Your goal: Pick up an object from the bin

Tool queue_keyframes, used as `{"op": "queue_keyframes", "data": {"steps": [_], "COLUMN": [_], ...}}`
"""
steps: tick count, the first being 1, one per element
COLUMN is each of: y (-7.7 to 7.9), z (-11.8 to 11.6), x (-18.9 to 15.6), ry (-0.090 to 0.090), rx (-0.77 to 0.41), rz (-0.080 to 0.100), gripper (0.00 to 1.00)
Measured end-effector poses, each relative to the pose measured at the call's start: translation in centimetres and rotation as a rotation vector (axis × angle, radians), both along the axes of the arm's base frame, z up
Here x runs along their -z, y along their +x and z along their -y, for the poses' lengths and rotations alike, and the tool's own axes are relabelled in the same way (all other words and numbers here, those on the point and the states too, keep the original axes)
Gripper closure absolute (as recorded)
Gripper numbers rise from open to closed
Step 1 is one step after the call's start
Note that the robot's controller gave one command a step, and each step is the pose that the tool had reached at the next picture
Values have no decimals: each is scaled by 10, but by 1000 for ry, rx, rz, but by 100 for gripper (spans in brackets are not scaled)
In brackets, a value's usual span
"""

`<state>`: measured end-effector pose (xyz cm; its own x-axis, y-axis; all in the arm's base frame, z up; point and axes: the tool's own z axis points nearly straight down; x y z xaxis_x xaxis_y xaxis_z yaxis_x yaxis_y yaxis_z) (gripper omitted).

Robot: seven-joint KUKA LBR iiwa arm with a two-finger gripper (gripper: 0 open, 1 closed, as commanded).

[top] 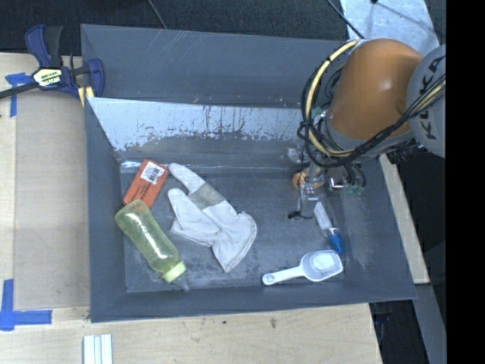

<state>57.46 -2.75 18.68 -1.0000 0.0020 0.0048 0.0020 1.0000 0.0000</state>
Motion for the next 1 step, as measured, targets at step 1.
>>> {"op": "queue_keyframes", "data": {"steps": [1], "y": [1], "z": [0], "x": [-5], "ry": [-1], "rx": [-1], "rz": [8], "gripper": [0]}}
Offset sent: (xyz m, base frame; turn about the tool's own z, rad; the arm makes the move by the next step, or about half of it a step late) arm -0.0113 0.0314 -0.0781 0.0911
